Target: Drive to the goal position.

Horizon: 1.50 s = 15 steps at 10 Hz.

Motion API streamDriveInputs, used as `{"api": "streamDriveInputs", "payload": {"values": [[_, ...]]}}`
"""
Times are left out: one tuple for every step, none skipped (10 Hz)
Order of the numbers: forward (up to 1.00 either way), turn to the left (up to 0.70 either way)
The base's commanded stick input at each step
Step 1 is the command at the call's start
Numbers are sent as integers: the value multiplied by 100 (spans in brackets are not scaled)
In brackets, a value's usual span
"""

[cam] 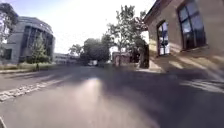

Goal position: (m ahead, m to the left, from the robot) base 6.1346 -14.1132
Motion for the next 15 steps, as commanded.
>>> {"api": "streamDriveInputs", "payload": {"values": [[70,2],[70,0],[70,0],[70,0],[70,-1],[70,-8],[70,-14],[70,-14],[70,-14],[70,-14],[70,-14],[70,-14],[70,-14],[70,-14],[70,-14]]}}
